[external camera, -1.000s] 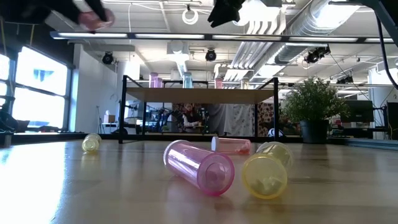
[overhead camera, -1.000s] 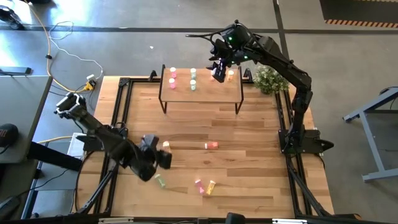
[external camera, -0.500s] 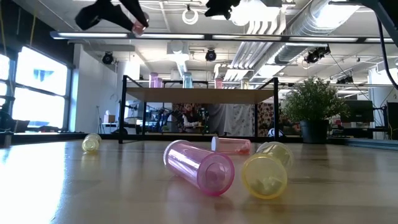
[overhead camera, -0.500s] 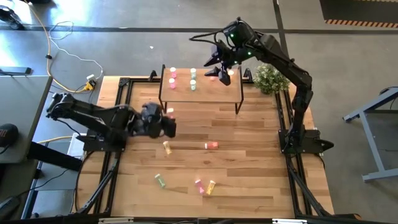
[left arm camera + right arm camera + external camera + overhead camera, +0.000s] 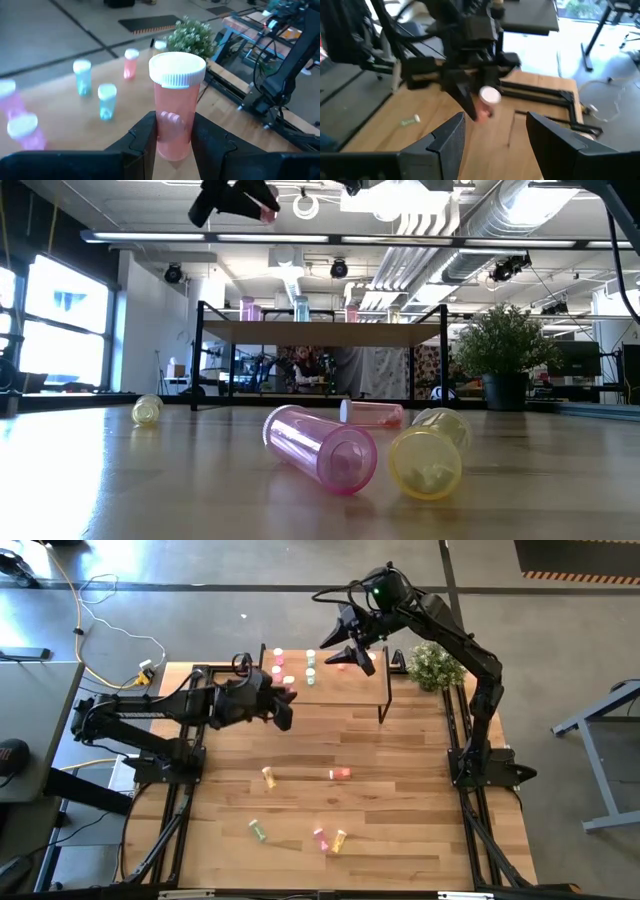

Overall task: Pick and place medicine bottles onto shelf by color
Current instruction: Put the bottom orange pill bottle on the shelf aligned with the other orange pill bottle

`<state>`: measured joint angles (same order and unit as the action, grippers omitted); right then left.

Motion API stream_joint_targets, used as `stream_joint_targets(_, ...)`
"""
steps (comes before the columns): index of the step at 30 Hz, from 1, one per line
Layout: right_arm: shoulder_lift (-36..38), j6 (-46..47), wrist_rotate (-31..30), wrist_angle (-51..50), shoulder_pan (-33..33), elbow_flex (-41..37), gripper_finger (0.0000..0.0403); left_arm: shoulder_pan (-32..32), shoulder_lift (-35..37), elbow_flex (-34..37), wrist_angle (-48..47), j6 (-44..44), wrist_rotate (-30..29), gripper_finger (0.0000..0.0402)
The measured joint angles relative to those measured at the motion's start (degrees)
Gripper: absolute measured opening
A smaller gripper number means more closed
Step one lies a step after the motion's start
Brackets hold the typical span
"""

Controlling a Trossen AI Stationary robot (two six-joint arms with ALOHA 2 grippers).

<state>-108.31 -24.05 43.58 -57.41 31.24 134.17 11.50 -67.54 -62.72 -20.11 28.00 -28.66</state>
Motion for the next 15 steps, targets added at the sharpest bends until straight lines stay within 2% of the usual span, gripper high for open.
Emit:
stream_joint_targets(11,0.0,8.5,1.0,7.3,-2.3,0.0,0.0201,7.7,0.0,0.0,10.2,-18.3,11.6,0.0094)
stream_joint_targets(15,0.0,10.1,-2.2,10.4,-3.9,0.0,0.0201,10.1,0.0,0.0,12.6,-22.0,16.4,0.0094)
